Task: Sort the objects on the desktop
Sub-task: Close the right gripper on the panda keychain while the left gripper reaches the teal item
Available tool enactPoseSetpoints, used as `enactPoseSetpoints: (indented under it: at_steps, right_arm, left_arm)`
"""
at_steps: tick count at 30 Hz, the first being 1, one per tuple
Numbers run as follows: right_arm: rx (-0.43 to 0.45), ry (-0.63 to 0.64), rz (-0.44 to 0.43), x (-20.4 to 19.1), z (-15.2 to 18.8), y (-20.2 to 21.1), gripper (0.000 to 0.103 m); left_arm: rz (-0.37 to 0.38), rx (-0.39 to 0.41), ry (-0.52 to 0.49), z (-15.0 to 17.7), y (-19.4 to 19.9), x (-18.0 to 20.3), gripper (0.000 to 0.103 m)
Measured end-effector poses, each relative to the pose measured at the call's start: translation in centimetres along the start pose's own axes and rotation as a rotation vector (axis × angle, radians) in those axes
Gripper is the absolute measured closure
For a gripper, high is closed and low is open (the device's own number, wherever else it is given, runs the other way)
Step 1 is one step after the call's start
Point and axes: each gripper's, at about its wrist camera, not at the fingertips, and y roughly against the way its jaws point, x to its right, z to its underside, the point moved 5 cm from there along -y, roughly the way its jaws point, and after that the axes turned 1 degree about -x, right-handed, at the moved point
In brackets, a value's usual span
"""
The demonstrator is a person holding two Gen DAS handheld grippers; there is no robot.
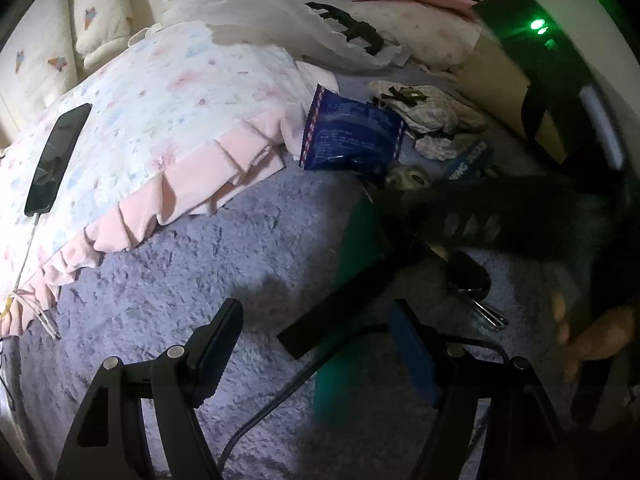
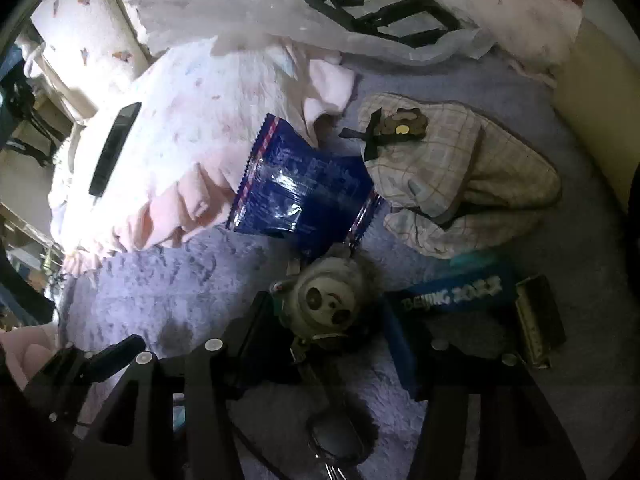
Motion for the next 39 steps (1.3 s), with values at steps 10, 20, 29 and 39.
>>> enactPoseSetpoints:
  at_steps: [10,20,29,39]
  right_arm:
    - [-0.006,-0.038,0.017,0.7,0.0,0.1,0.06]
    - [0.066,-0.139,-0.101,1.7,-0.2,5.1,0.065]
    - [0.192,-0.258,-0.149,2.2,-1.0,9.1,0.065]
    - [0.23,-0.31,-0.175,4.5,-1.2,10.3,0.065]
  left_arm:
    - [0.031,-0.003,0.047,-0.5,-0.2,-0.5,0.03]
    - [0.078,0.036,0.08,-0.6,0.2,-1.0,0.03]
    - [0.138,0.078,0.024,-1.2,-1.1,0.7,0.03]
    - [0.107,0.008,-0.048,0.1,-2.6,0.6,0.069]
